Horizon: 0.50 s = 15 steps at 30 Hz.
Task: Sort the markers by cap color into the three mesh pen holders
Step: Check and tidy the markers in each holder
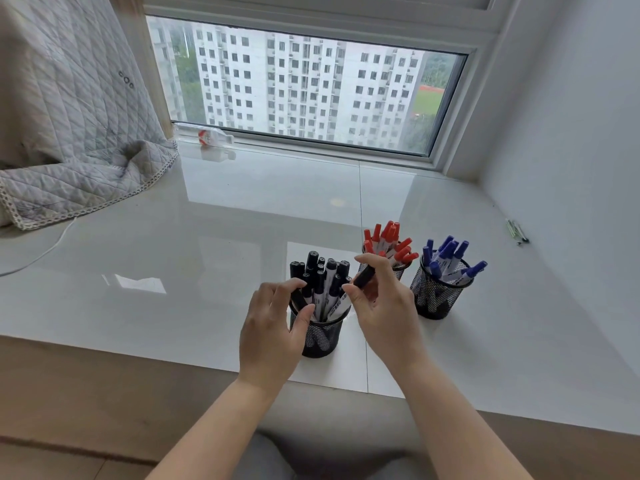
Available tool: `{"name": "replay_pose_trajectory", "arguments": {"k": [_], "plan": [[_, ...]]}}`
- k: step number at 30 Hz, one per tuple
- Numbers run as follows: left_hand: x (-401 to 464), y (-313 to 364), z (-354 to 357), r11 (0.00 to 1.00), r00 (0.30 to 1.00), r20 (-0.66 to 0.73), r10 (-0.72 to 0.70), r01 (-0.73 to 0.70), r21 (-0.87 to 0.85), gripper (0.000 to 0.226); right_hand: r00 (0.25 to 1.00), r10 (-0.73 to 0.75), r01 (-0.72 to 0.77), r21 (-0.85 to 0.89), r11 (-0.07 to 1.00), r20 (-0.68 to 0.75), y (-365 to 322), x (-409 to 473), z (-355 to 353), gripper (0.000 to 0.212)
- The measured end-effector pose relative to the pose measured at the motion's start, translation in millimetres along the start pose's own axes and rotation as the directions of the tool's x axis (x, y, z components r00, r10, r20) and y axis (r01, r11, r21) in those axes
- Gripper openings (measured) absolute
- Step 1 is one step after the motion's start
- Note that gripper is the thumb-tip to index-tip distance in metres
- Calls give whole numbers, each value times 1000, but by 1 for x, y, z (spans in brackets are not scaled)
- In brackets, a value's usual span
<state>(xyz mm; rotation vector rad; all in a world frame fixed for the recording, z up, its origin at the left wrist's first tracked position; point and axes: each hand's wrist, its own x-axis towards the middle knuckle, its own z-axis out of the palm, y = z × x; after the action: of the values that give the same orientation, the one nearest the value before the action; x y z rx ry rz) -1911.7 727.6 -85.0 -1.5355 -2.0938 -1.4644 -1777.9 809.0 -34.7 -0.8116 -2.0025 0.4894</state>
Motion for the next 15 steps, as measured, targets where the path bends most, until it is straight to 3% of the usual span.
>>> {"name": "replay_pose_trajectory", "arguments": {"k": [4,8,15], "plan": [[-1,-2,2,989,995,37,-89,93,-118,43,1000,-29,29,-87,996,-1,-1,-1,3,29],[-2,-6,5,972,991,83,-104,119,-203,46,992,12,16,-228,974,123,4,-6,9,25],[-3,-10,14,906,976,172,-132,189,-379,68,995,43,-19,-245,969,91,1,11,9,17]]}}
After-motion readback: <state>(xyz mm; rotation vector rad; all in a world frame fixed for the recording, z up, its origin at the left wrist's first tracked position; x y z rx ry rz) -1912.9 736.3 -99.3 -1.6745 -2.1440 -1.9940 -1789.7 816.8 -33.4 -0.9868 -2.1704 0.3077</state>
